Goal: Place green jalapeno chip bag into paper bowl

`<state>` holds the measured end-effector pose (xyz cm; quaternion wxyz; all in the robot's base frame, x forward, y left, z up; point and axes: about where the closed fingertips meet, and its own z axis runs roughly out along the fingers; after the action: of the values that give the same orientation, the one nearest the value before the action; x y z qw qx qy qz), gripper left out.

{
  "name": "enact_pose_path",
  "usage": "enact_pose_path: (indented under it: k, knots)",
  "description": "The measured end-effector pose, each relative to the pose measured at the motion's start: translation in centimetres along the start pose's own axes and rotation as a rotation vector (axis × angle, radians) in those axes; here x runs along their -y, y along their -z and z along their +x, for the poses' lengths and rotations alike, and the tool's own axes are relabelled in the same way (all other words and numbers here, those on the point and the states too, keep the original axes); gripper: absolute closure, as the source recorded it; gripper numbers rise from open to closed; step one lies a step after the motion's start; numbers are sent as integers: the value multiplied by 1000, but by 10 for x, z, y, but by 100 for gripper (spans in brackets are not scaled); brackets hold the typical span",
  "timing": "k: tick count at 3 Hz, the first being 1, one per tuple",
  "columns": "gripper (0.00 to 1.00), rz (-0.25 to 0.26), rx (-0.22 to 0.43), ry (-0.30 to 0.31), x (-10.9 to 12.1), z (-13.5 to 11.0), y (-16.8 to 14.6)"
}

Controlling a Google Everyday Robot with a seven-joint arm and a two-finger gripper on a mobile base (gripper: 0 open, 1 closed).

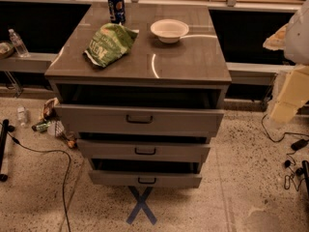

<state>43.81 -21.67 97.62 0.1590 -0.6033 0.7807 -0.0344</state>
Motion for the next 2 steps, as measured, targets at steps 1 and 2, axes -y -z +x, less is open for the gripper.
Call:
enact_pose_path:
  k: [1, 2]
  knots:
    - [0, 0, 0, 0, 0, 0, 0]
    - [0, 30, 75, -23, 13, -11, -5]
